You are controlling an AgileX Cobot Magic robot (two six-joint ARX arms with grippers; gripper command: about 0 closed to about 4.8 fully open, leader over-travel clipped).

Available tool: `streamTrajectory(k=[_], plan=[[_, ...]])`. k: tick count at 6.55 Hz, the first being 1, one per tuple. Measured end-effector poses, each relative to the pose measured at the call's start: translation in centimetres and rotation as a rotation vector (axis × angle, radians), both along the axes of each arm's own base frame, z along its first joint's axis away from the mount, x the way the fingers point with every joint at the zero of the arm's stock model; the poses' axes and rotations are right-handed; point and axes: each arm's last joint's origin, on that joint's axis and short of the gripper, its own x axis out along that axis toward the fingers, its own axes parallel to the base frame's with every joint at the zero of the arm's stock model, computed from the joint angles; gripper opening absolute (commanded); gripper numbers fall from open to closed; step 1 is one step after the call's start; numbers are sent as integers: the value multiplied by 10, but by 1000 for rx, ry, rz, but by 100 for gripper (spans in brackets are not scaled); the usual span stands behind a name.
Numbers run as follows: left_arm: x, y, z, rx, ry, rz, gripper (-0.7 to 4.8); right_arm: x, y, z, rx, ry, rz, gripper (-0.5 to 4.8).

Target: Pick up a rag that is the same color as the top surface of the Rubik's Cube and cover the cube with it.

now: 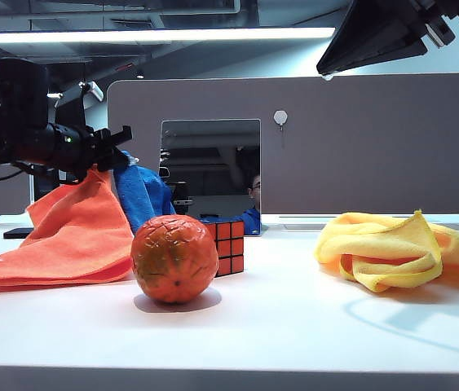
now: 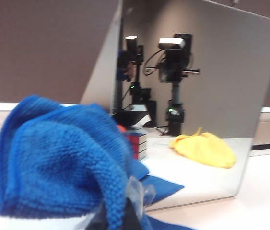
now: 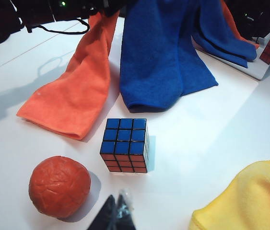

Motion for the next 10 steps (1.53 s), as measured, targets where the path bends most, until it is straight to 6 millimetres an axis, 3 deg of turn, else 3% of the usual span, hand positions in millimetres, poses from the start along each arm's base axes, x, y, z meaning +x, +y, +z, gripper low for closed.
streamTrajectory(k=[1, 2, 3, 5, 9, 10], plan=[[-9, 0, 9, 20, 144, -34, -6, 0, 0, 0, 0, 0, 0, -5], [-12, 3, 8, 91, 201, 40, -6, 0, 0, 0, 0, 0, 0, -5], [-21, 17, 22, 148, 253, 84, -6, 0, 0, 1, 3, -7, 0, -5], [-32, 18, 44, 146, 235, 82, -5, 0, 0, 1, 3, -7, 0, -5], [-33, 16, 48, 113, 218, 13, -5, 0, 0, 1, 4, -8, 1, -5], [-38, 12, 60, 83, 178, -75, -5, 0, 0, 1, 4, -8, 1, -5]])
